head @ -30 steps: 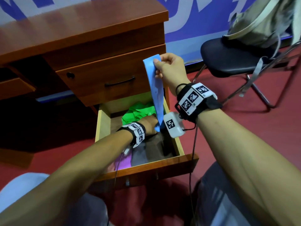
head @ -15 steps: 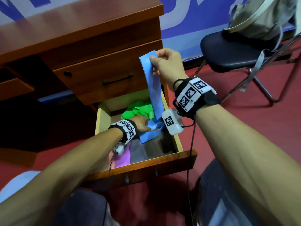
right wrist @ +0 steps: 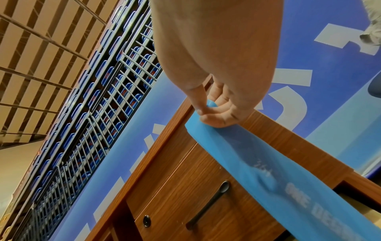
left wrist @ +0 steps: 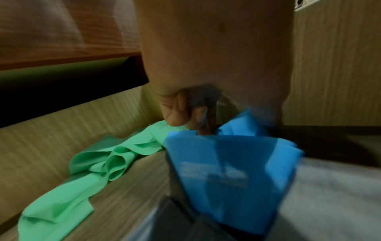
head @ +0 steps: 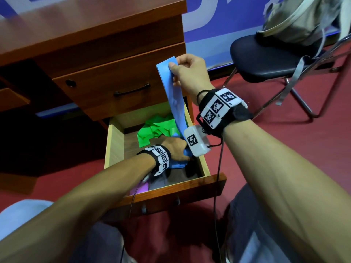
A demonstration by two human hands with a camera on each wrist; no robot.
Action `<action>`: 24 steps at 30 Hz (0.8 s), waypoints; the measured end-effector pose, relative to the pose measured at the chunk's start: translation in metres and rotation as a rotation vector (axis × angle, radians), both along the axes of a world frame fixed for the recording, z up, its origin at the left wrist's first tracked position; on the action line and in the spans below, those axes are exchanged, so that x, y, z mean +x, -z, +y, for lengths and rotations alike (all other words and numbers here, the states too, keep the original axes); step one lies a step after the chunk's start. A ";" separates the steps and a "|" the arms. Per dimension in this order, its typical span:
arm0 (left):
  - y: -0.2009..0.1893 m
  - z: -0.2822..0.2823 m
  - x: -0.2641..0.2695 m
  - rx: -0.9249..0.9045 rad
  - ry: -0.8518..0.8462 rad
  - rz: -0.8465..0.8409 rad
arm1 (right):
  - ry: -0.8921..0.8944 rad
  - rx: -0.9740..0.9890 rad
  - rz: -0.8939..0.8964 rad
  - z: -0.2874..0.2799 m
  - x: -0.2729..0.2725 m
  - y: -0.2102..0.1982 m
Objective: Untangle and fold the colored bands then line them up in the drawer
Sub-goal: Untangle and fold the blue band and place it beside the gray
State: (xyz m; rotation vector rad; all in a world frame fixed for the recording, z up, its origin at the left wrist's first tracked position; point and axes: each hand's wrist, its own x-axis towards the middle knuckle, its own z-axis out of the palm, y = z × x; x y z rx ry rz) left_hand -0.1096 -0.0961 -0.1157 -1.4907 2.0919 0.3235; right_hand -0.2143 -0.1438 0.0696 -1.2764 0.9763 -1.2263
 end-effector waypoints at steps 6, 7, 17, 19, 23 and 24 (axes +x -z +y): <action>-0.009 0.014 -0.019 0.010 -0.198 0.143 | 0.008 0.000 0.003 0.000 -0.002 0.000; -0.007 0.011 -0.017 0.014 -0.228 0.139 | 0.011 -0.002 0.002 0.000 -0.003 0.000; -0.085 0.028 0.053 -0.311 -0.684 0.940 | 0.061 -0.083 -0.073 0.008 -0.008 -0.010; -0.116 0.041 0.067 -0.442 -0.737 1.093 | 0.053 -0.120 -0.094 0.014 -0.005 -0.010; -0.174 0.069 0.091 -0.657 -0.827 1.409 | -0.022 -0.174 -0.107 0.033 0.007 -0.012; -0.184 0.077 0.095 -0.665 -0.811 1.460 | -0.046 -0.188 -0.095 0.038 0.012 -0.012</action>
